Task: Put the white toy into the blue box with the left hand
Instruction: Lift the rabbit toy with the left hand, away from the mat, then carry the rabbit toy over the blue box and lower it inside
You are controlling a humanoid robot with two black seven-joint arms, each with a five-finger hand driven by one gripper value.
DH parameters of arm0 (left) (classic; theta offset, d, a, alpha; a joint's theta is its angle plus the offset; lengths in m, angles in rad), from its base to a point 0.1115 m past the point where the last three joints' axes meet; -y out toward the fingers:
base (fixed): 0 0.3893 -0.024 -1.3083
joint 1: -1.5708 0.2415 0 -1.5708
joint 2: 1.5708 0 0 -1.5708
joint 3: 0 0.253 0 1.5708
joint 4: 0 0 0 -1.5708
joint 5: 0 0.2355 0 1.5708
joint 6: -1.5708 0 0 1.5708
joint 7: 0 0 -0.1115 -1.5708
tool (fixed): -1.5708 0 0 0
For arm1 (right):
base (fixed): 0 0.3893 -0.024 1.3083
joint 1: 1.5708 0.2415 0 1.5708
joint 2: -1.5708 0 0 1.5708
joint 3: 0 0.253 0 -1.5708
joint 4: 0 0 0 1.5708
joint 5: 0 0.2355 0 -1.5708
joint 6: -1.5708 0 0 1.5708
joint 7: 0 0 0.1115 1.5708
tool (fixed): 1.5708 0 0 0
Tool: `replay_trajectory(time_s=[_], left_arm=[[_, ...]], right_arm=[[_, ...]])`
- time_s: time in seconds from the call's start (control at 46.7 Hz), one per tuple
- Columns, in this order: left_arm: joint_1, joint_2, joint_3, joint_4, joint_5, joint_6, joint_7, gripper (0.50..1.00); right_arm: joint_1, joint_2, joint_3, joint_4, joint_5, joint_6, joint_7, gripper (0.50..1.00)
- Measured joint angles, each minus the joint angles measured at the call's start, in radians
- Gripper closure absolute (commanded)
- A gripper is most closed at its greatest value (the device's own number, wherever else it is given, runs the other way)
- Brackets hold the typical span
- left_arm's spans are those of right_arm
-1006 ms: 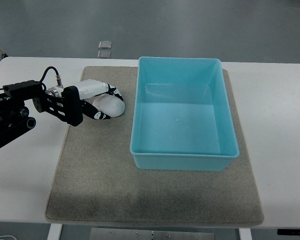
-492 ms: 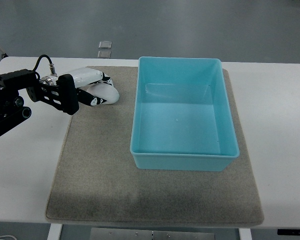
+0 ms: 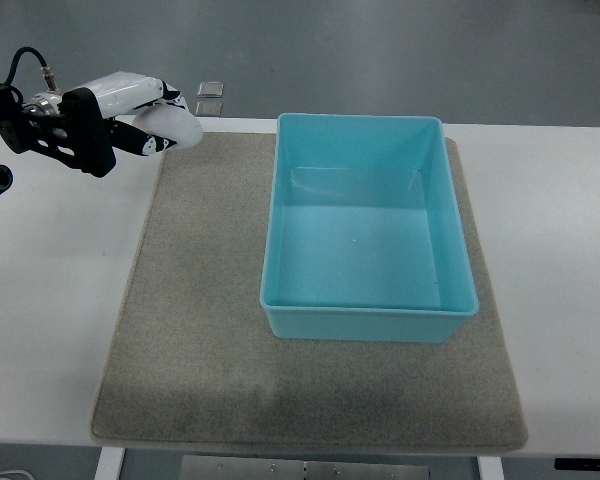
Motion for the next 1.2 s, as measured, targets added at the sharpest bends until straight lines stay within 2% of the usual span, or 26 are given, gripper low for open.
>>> replay_trajectory(time_s=[0.235,0.514,0.642,1.198], left_arm=[[-0.035,0.009,-0.044,-0.039,-0.004,-0.03,0.0,1.0],[-0.072,0.028,-0.07,-0.174,-0.007,-0.119,0.0,1.0],[-0.102,0.014,-0.07,-0.21,-0.005,-0.136,0.0,1.0],[-0.155,-0.187,0.009,-0.216,0.065,-0.142,0.0,1.0]], right_arm=[[0.0,0.0,0.0,0.0,0.0,0.0,0.0,0.564],[0.0,0.0,0.0,0.0,0.001,0.0,0.0,0.564],[0.0,0.0,0.0,0.0,0.001,0.0,0.0,0.564],[0.0,0.0,-0.001,0.0,0.0,0.0,0.0,0.564]])
